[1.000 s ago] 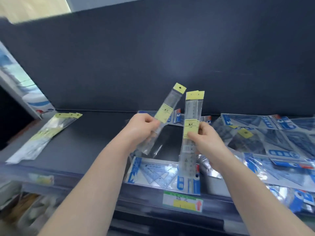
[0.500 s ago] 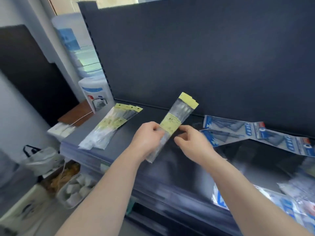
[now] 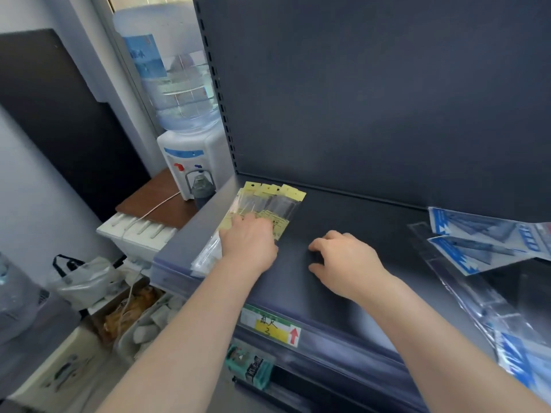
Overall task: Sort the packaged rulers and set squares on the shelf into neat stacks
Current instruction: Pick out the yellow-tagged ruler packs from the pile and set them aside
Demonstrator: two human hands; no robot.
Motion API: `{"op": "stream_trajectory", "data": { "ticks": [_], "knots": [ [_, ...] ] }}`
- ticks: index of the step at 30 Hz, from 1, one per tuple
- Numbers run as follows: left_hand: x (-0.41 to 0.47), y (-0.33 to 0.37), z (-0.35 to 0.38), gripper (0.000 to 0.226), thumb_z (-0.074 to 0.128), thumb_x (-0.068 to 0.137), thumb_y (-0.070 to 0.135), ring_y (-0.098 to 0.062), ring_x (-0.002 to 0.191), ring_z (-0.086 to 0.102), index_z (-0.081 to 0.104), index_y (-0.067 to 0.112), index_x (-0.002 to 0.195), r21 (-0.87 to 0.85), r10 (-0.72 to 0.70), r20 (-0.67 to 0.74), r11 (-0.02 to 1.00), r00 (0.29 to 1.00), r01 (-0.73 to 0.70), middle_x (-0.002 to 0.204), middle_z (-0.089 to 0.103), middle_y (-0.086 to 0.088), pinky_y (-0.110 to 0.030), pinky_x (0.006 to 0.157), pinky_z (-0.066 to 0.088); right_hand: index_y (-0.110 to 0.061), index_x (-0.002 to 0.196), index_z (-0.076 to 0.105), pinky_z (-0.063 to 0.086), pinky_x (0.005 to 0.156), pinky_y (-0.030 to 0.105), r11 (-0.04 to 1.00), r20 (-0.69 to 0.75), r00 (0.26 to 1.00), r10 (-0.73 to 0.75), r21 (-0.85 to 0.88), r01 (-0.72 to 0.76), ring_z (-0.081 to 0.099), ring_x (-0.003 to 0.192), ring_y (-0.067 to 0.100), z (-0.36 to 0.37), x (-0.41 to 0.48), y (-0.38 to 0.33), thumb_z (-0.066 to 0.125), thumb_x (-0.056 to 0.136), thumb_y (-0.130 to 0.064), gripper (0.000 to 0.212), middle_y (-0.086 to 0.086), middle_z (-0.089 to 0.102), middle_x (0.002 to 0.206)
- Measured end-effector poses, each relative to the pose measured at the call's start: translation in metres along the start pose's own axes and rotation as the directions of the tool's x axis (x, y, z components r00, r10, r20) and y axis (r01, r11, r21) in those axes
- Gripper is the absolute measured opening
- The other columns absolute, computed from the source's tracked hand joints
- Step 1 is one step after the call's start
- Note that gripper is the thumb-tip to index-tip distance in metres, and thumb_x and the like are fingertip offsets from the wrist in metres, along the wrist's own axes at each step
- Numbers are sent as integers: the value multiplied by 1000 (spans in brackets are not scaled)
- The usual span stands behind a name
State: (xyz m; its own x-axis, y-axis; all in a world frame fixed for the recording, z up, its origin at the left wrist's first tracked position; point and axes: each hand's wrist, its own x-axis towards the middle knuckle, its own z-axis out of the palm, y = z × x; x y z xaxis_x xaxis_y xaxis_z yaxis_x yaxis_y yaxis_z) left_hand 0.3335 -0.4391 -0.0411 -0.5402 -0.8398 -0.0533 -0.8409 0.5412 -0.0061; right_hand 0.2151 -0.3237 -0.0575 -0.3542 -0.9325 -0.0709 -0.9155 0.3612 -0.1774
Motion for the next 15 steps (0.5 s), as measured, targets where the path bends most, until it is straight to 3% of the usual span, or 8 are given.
{"op": "stream_trajectory", "data": {
  "ticks": [4, 10, 13, 15],
  "knots": [
    [4, 20, 0, 47, 63, 88, 42, -30, 123, 43, 55, 22, 130, -44, 108, -15, 993, 994, -108, 130, 50, -7, -43, 91, 42, -33, 131, 50, 46, 87, 34, 1000, -7, 1000, 3, 28, -2, 48, 120, 20, -3, -10, 8, 50, 93, -40, 38, -7, 50, 133],
    [2, 96, 6, 44, 61, 90, 39, -27, 124, 43, 55, 25, 132, -181, 367, 46, 918, 929, -354, 131, 51, -4, -42, 94, 45, -36, 125, 55, 44, 83, 32, 975, -210, 952, 222, 51, -216, 51, 116, 17, -19, -58, 59, 47, 94, -37, 32, -12, 55, 126],
    [-13, 154, 3, 41, 64, 87, 38, -25, 121, 45, 57, 28, 127, -249, 534, 31, 823, 845, -511, 126, 55, 0, -40, 93, 46, -36, 121, 57, 43, 79, 32, 923, -219, 897, 384, 64, -379, 52, 113, 19, -23, -99, 105, 47, 94, -36, 29, -9, 58, 119],
    [-32, 197, -2, 40, 69, 81, 41, -19, 114, 48, 61, 30, 118, -313, 682, 38, 702, 730, -640, 116, 59, 5, -37, 91, 47, -36, 119, 58, 44, 79, 33, 870, -231, 840, 492, 87, -486, 53, 112, 20, -22, -131, 136, 46, 93, -34, 28, -8, 59, 116]
  ]
}}
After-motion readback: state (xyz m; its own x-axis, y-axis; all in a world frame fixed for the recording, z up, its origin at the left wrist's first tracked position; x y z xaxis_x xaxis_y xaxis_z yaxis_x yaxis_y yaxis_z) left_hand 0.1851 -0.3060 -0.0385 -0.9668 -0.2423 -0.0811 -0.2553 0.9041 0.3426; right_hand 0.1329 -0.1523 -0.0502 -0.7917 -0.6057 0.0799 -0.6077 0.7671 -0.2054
